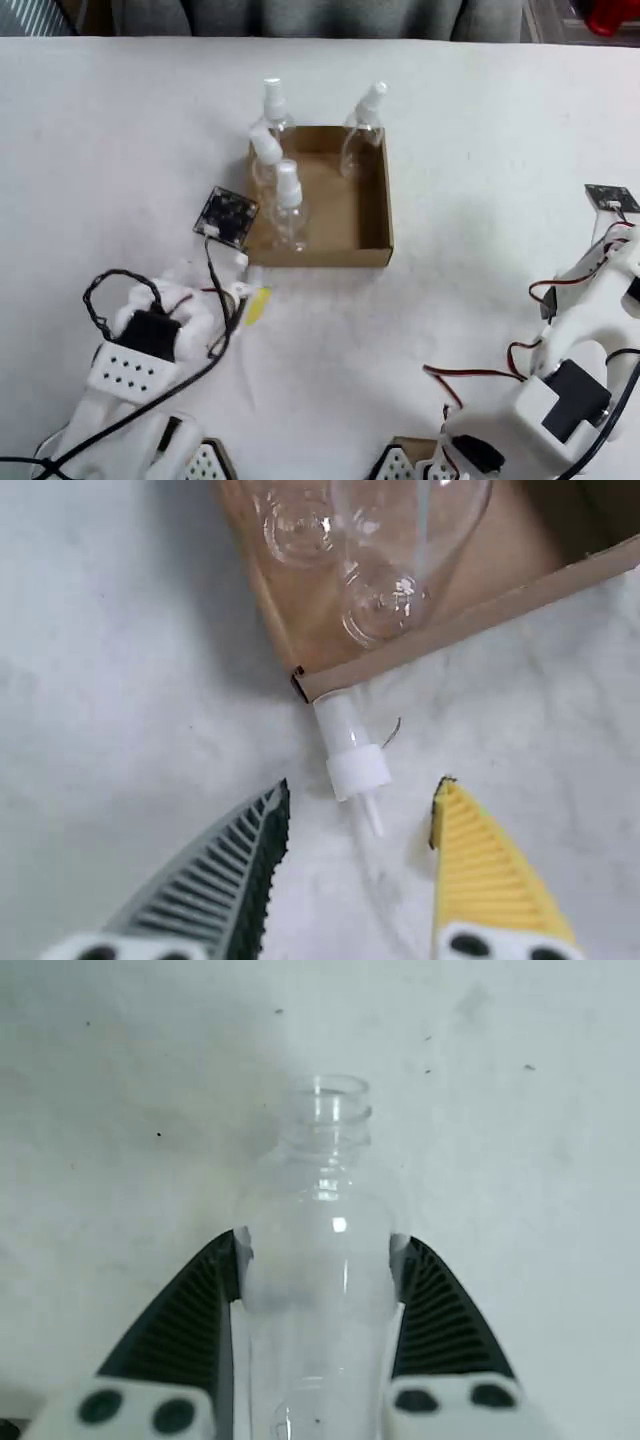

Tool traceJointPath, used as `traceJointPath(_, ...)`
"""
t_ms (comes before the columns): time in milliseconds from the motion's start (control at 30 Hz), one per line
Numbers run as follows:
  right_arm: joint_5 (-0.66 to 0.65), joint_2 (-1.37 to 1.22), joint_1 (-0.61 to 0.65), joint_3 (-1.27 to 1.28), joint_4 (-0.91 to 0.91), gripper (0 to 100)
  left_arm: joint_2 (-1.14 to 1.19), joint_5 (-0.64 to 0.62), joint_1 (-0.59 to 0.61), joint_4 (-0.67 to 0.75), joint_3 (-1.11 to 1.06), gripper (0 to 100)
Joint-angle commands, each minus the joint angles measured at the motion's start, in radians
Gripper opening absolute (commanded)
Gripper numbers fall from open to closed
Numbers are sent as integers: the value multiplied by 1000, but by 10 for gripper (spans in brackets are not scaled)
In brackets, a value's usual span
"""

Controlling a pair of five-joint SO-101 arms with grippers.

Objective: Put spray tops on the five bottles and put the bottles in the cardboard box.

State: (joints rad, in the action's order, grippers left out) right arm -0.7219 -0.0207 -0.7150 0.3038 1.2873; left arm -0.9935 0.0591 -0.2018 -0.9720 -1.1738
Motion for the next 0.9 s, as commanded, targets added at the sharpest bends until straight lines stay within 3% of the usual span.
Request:
traceJointPath(0, -5, 45, 10, -5, 10, 15, 56, -41, -18, 51, 12, 225)
traceJointPath(333, -6, 45, 12, -3, 10, 15, 420, -130, -30, 104, 141, 225)
traceJointPath(467, -11, 45, 12, -2, 10, 15, 532, -137, -24, 226, 173, 222)
traceJointPath(733, -12, 45, 12, -2, 10, 15, 605, -138, -5, 275, 176, 222)
traceJointPath(867, -12, 45, 12, -2, 12, 15, 670, -196, -5, 279, 204, 225)
